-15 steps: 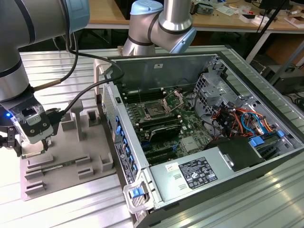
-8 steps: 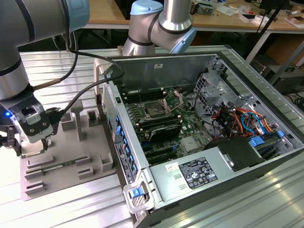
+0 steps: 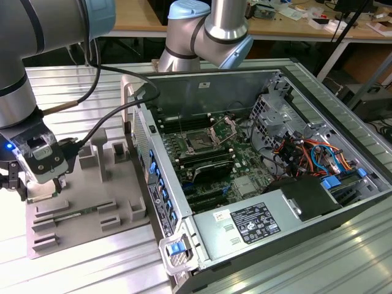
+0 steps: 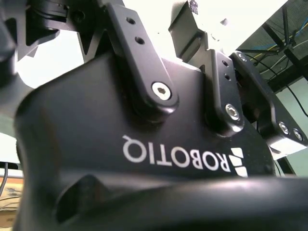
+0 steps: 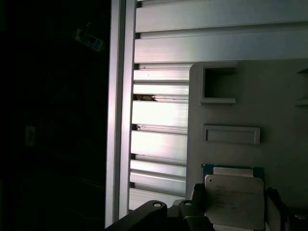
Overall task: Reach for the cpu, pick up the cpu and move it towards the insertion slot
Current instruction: 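Pick up the cpu and move it towards the insertion slot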
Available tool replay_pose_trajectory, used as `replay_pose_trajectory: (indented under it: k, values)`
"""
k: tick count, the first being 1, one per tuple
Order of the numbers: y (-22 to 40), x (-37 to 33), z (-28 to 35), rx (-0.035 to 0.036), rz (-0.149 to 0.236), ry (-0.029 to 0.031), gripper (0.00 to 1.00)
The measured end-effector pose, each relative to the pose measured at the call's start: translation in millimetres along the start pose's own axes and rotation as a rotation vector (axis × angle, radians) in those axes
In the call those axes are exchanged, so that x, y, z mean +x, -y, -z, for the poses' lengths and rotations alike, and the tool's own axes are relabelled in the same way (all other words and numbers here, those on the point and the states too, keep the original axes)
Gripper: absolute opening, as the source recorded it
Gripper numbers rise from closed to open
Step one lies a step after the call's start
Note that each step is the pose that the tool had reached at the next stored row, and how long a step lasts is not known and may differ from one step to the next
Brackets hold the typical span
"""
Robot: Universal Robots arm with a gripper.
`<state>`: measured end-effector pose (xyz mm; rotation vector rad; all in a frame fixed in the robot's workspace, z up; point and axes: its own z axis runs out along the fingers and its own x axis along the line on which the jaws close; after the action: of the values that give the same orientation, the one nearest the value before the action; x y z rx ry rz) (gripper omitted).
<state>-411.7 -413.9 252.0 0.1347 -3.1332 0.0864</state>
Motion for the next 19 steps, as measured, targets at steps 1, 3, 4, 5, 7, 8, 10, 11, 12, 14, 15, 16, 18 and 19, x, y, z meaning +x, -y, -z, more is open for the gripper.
replay_pose_trajectory:
  k: [1,3,4,5,7,8,10,11,12,14,15,16,18,19]
  values:
    - [0.0,0.0,0.2,0.0,0.0,-0.0001,0.55]
    - [0.0,0.0,0.6,0.0,0.0,0.0001,0.55]
    - [0.0,0.0,0.8,0.0,0.0,-0.0001,0.55]
    - [0.1,0.0,1.3,0.0,0.0,-0.0001,0.55]
    - [0.1,0.0,1.8,0.0,0.0,0.0,0.55]
    - [0.1,0.0,2.1,0.0,0.0,0.0001,0.55]
    - [0.1,0.0,2.6,0.0,0.0,0.0,0.55]
    - [0.2,0.0,2.8,0.0,0.0,0.0,0.55]
    - [0.2,0.0,3.1,0.0,0.0,0.0,0.55]
    - [0.2,0.0,4.1,0.0,0.0,-0.0001,0.55]
    - [0.2,0.0,4.3,0.0,0.0,0.0,0.55]
    - [0.2,0.0,4.6,0.0,0.0,0.0,0.55]
    - [0.3,0.0,5.7,0.0,0.0,-0.0001,0.55]
    - [0.3,0.0,5.9,0.0,0.0,0.0,0.55]
